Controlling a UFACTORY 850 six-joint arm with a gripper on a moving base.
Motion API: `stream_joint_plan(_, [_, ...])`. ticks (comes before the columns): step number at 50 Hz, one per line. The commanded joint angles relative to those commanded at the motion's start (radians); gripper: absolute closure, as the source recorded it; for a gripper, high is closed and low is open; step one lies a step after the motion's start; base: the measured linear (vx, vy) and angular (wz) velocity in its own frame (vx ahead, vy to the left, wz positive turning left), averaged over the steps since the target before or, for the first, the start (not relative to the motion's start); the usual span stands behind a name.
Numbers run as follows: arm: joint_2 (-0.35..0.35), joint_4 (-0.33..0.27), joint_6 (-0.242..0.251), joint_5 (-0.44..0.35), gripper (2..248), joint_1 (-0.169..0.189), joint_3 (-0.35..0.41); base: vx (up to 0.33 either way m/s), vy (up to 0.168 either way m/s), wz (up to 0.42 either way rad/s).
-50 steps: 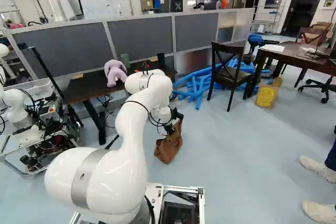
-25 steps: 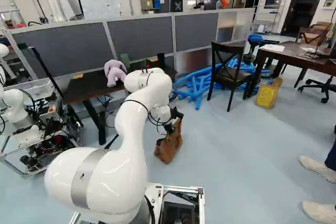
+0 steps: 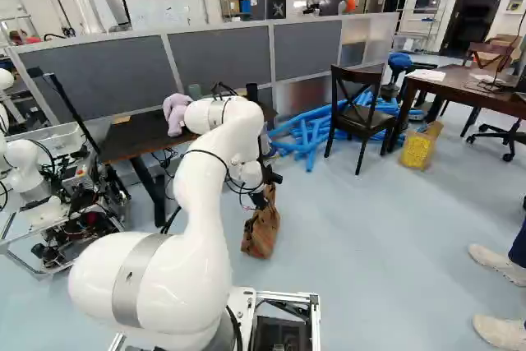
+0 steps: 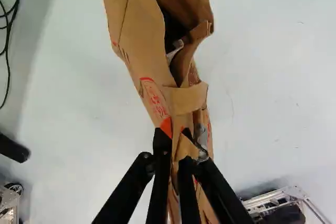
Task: Pick up the bag on the ground and place it on the table
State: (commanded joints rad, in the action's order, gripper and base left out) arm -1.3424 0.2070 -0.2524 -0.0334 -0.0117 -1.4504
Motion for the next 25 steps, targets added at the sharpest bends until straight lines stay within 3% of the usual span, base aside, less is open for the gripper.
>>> stream_joint_plan(25, [0.128, 0.0, 0.0, 0.0, 229, -0.049, 0.175, 0.0, 0.0, 0.0])
